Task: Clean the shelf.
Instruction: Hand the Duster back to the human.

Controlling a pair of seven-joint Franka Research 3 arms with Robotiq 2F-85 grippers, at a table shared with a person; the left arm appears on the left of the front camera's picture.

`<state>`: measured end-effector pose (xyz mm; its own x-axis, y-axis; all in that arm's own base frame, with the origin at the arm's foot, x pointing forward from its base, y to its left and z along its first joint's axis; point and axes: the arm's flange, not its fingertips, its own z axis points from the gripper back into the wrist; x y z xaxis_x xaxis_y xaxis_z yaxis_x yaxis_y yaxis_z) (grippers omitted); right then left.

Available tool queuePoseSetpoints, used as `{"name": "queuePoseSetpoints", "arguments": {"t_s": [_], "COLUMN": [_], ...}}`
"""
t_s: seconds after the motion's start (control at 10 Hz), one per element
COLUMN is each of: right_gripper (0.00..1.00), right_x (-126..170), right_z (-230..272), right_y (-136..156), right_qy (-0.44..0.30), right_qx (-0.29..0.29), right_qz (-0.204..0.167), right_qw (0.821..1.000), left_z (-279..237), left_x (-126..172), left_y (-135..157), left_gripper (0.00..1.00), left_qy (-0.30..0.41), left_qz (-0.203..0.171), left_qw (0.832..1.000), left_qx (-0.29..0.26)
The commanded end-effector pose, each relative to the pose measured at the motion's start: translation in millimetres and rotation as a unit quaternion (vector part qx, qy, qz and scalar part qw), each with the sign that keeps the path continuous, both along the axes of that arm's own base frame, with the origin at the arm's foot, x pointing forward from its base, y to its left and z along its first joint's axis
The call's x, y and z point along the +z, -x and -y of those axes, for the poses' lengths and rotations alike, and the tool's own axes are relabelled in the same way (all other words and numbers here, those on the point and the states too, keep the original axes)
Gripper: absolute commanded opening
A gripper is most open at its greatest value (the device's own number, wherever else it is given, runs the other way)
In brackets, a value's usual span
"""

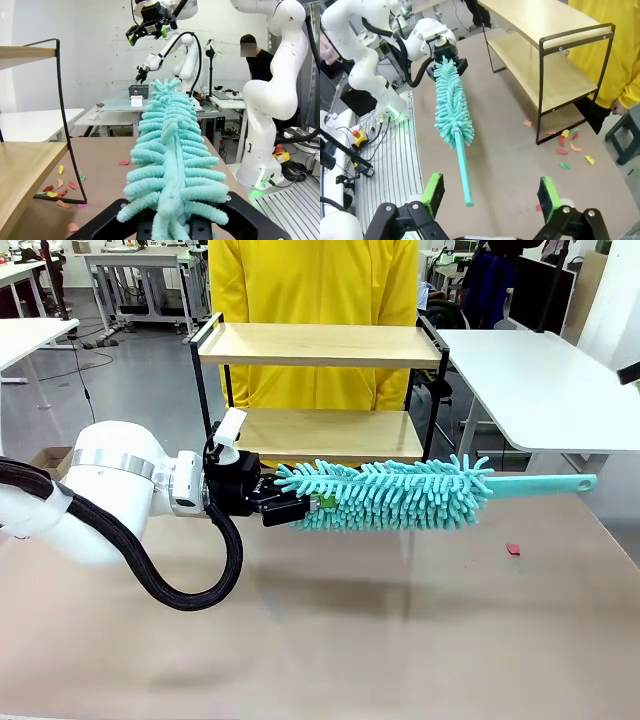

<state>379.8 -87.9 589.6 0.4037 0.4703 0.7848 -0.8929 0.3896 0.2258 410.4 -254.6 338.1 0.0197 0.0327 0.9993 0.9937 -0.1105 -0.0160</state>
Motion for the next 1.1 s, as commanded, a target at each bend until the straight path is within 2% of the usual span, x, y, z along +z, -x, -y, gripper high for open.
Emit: {"name": "queuePoseSetpoints", "arguments": {"t_s": [0.0,0.2,0.4,0.6,0.9,1.0], "right_gripper": [1.00,1.00,1.00,1.00,1.00,1.00], "right_x": [5,5,5,5,5,5], "right_z": [-4,-4,-4,-4,-4,-4], "right_y": [0,0,0,0,0,0], "right_qy": [0.008,0.008,0.008,0.008,0.008,0.008], "right_qx": [0.001,0.001,0.001,0.001,0.001,0.001], "right_qz": [-0.002,-0.002,-0.002,-0.002,-0.002,-0.002], "right_qw": [1.000,1.000,1.000,1.000,1.000,1.000], "left_z": [0,-30,-68,-112,-176,-208], "left_x": [0,56,127,190,240,249], "left_y": [0,-8,-11,-23,-39,-41], "left_gripper": [0.17,0.17,0.17,0.17,0.17,0.17], "left_qy": [0.000,0.013,0.012,0.010,-0.009,-0.006], "left_qz": [0.000,-0.005,0.018,0.013,-0.021,-0.029], "left_qw": [1.000,0.999,0.998,0.996,0.986,0.977], "left_qx": [0.000,0.035,0.055,0.091,0.162,0.209]}}
